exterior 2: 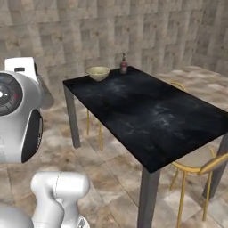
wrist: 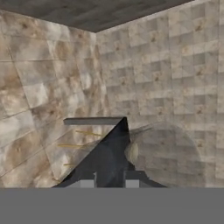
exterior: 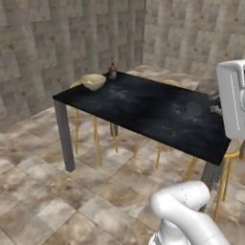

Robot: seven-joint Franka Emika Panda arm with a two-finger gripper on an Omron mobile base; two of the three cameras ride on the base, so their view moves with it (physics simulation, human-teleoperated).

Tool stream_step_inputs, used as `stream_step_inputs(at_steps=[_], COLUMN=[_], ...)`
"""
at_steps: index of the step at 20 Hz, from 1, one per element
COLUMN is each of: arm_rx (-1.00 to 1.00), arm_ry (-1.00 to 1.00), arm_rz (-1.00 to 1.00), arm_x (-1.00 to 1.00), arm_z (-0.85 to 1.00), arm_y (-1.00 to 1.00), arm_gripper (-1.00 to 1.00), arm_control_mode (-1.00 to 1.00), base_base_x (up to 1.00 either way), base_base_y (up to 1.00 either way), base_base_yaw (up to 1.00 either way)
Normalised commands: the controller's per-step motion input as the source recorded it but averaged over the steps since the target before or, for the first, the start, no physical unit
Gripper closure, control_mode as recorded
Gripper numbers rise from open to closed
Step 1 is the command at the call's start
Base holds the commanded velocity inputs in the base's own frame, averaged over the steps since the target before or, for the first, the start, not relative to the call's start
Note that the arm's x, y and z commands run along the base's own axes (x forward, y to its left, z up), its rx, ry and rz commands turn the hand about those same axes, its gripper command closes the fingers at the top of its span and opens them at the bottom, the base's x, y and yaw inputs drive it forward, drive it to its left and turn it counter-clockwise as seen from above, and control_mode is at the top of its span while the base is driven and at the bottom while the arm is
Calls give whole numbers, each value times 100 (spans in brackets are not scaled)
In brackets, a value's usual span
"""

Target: There is a bowl on the dining counter. Grab a lemon wedge from the fridge and place it in the bowl. Then get the liquor bottle and glass cup from the cabinet and place them next to the bowl.

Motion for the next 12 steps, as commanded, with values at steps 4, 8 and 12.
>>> stream_step_inputs(at_steps=[4, 8, 12], arm_rx=[0, 0, 0], arm_ry=[0, 0, 0], arm_rz=[0, 0, 0], arm_x=[0, 0, 0], arm_z=[0, 0, 0], arm_y=[0, 0, 0], arm_gripper=[100, 100, 100], arm_control_mode=[100, 100, 100], base_base_x=[57, 57, 56], base_base_y=[100, 100, 100], base_base_yaw=[-26, -27, -29])
